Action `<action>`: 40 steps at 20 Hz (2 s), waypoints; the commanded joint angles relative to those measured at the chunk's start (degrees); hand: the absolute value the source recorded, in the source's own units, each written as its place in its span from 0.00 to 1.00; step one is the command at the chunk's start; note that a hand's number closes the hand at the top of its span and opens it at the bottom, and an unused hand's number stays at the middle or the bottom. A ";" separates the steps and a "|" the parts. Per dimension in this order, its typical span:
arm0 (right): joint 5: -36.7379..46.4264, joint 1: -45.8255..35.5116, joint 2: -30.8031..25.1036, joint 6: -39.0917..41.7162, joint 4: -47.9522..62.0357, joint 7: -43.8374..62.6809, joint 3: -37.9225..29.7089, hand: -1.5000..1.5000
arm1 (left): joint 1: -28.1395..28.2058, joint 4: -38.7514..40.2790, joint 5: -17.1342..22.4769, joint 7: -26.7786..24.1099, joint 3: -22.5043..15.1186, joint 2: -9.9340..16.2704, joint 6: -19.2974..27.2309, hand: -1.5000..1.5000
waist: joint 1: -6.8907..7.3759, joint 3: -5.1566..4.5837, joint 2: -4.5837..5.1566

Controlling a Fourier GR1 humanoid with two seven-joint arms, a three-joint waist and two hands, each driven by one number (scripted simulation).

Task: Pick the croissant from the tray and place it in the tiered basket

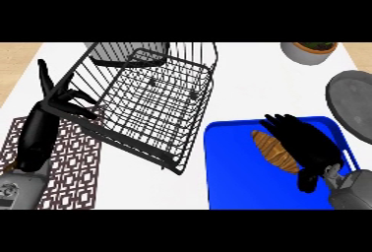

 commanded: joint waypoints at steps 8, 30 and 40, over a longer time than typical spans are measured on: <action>6.77 -1.34 8.18 -7.13 15.62 -6.10 1.02 0.00 | 3.29 1.04 0.42 4.82 -3.96 -1.07 -6.04 0.50 | -0.28 -0.34 0.65; 7.17 10.22 9.72 -20.42 15.40 5.03 -16.17 1.00 | 7.99 -4.69 1.45 7.81 1.65 0.57 -7.72 0.50 | -5.39 -0.40 -0.65; 2.33 16.56 6.79 -15.38 -17.56 18.71 -24.10 1.00 | 9.40 -5.18 -1.53 6.57 -1.16 -1.79 -7.11 0.50 | -3.30 -0.50 -0.28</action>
